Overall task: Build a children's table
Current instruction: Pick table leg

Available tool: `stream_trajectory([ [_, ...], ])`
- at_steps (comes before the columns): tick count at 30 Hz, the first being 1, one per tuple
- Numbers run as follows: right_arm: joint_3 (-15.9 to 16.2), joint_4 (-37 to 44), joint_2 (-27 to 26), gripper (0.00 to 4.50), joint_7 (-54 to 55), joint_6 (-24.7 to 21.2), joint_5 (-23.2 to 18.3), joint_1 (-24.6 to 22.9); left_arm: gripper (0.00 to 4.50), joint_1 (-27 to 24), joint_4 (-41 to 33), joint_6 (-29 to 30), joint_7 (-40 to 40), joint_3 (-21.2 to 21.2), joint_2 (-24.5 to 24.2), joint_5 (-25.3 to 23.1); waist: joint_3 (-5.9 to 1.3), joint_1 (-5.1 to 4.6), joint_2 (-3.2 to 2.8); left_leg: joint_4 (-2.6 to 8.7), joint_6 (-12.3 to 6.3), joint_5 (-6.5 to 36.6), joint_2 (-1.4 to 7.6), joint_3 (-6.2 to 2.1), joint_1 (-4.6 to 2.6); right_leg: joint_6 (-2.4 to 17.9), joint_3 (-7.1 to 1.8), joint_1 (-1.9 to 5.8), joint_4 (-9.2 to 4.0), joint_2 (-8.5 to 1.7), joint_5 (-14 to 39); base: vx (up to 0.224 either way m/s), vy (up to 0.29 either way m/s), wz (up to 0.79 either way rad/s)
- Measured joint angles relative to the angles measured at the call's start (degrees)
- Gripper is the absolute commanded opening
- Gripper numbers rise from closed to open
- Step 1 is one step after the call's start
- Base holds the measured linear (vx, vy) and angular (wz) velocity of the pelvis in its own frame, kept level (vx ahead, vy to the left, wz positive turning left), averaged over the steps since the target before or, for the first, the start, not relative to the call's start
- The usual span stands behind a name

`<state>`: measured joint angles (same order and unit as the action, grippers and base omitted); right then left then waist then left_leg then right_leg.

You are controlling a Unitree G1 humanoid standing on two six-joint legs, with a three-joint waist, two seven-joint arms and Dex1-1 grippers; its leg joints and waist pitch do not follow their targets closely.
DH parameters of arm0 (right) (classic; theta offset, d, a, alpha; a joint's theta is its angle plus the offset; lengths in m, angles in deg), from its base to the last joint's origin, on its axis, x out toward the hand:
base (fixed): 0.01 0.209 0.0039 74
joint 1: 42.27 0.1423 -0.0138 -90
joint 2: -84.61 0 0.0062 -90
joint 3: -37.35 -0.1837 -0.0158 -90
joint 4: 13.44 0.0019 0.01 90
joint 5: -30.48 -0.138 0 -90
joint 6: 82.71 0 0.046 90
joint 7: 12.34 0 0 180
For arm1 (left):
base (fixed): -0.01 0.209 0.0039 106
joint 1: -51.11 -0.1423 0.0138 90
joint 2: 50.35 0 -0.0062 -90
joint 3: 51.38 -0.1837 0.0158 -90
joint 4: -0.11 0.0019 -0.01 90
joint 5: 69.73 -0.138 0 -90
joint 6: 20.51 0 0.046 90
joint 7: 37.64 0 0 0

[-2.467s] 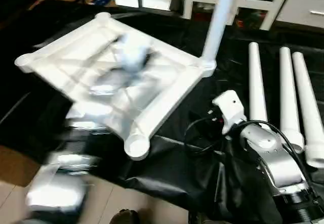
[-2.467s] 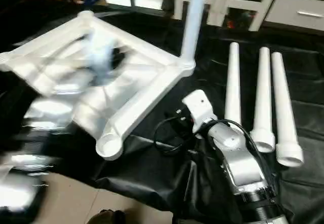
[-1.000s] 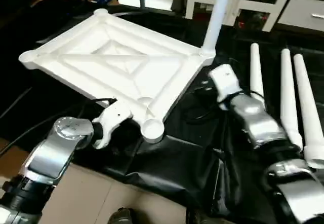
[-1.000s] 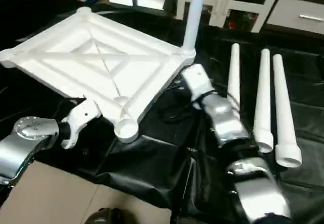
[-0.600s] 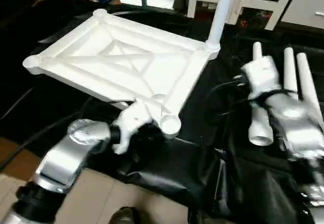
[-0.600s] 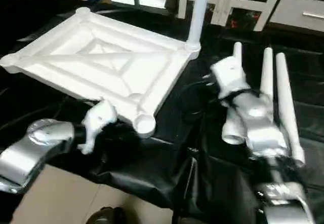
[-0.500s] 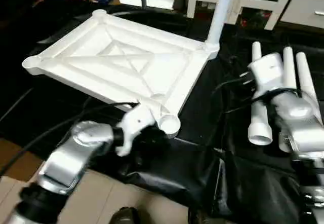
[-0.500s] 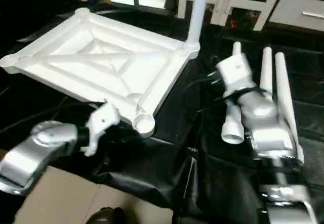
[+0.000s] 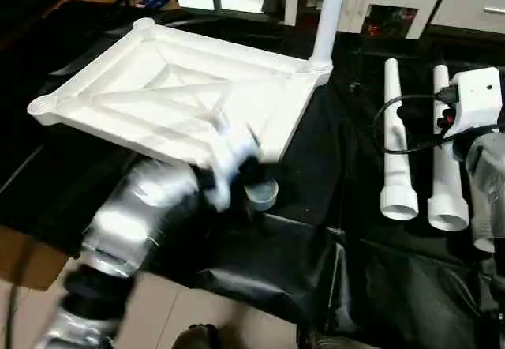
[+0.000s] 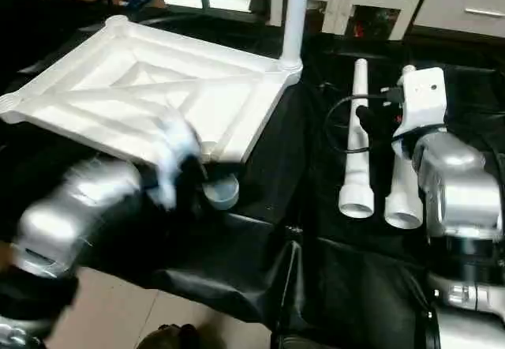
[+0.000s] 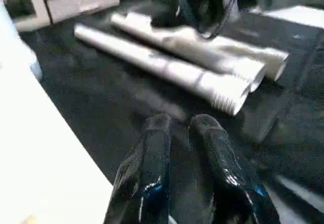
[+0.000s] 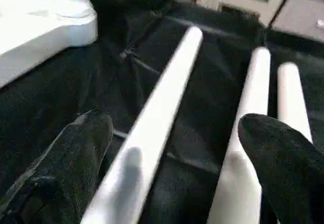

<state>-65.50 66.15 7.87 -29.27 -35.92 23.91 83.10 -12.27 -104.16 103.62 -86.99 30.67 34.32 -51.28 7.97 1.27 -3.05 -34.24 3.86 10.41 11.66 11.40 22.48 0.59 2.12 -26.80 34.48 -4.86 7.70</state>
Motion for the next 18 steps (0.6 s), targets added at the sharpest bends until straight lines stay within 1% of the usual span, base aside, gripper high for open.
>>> stream_trajectory([
  [3, 0.0, -2.6, -0.1, 4.39, 0.5, -2.3, 0.3, 2.4, 0.88, -0.1, -0.6, 1.0, -1.0, 1.0, -1.0, 0.8, 0.02, 0.47, 0.03, 0.02, 0.0, 0.0, 0.05, 0.05, 0.02, 0.0, 0.02, -0.01, -0.02, 0.03, 0.0, 0.0, 0.0, 0.0],
  [5, 0.0, -5.2, -0.6, 4.39, 0.7, -3.2, 0.3, 4.2, 0.88, 0.0, -0.6, 0.7, -0.9, 1.0, -1.0, 0.4, 0.03, 0.58, 0.09, -0.02, -0.01, 0.0, 0.05, 0.05, 0.03, 0.0, -0.01, 0.0, -0.02, 0.03, 0.0, 0.0, 0.0, 0.0],
  [6, 0.1, -8.2, -1.1, 4.39, 0.9, -4.1, 0.3, 6.1, 0.88, 0.0, -0.5, 0.4, -0.4, 1.0, -1.2, -0.2, 0.04, 0.61, 0.12, -0.06, -0.01, 0.0, 0.05, 0.06, 0.05, 0.0, -0.01, 0.0, 0.0, 0.01, 0.0, 0.0, 0.0, 0.0],
  [8, 0.3, -11.4, -1.4, 4.39, 1.1, -5.2, 0.1, 7.9, 0.88, 0.0, -0.5, -0.1, 0.1, 1.0, -1.3, -0.5, 0.03, 0.68, 0.15, -0.09, -0.02, 0.0, 0.04, 0.07, 0.06, 0.0, -0.01, 0.0, 0.01, 0.0, 0.0, 0.0, 0.0, 0.0],
  [9, 1.0, -14.0, -1.8, 4.39, 1.1, -6.0, 0.1, 9.4, 0.88, 0.0, -0.5, -0.1, 0.2, 0.9, -1.5, -0.6, 0.02, 0.68, 0.23, -0.1, -0.02, 0.0, 0.05, 0.08, 0.06, 0.0, -0.01, 0.0, 0.03, 0.0, 0.0, 0.0, 0.0, 0.0],
  [11, 2.4, -16.5, -2.3, 4.39, 1.1, -6.8, 0.3, 10.2, 0.88, -0.2, -1.0, 0.0, 0.2, 0.3, -1.6, -0.3, 0.02, 0.78, 0.32, -0.1, -0.02, 0.0, 0.06, 0.08, 0.06, 0.0, 0.02, 0.0, 0.05, 0.0, 0.0, 0.0, 0.0, 0.0],
  [13, 4.9, -19.8, -2.6, 4.39, 1.2, -8.3, 1.8, 11.2, 0.88, -1.0, -2.5, 0.8, 0.3, -0.1, -1.8, -0.1, 0.0, 0.83, 0.45, -0.11, -0.02, 0.0, 0.06, 0.1, 0.08, 0.0, 0.01, -0.01, 0.07, 0.0, 0.0, 0.0, 0.0, 0.0],
  [14, 5.4, -20.8, -2.6, 4.39, 1.4, -8.8, 2.3, 11.3, 0.88, -1.4, -3.0, 0.9, 0.3, -0.5, -1.8, -0.1, 0.0, 0.87, 0.52, -0.12, -0.02, 0.0, 0.06, 0.11, 0.09, 0.0, 0.02, -0.02, 0.08, 0.0, 0.0, 0.0, 0.0, 0.0],
  [16, 5.2, -23.5, -3.3, 4.39, 1.5, -9.4, 2.4, 11.5, 0.88, -2.3, -3.7, 1.1, 0.5, -1.0, -1.8, -0.1, 0.02, 0.95, 0.7, -0.19, -0.02, 0.0, 0.07, 0.13, 0.11, 0.0, 0.03, -0.02, 0.12, 0.0, 0.0, 0.0, 0.0, 0.0],
  [18, 4.2, -25.3, -3.9, 4.39, 1.5, -10.0, 1.8, 12.2, 0.88, -2.5, -4.0, 1.3, 0.9, -1.0, -1.8, -0.1, 0.02, 0.94, 0.86, -0.28, -0.02, 0.0, 0.07, 0.15, 0.1, 0.0, -0.01, -0.03, 0.25, -0.03, 0.0, 0.0, 0.0, 0.0],
])
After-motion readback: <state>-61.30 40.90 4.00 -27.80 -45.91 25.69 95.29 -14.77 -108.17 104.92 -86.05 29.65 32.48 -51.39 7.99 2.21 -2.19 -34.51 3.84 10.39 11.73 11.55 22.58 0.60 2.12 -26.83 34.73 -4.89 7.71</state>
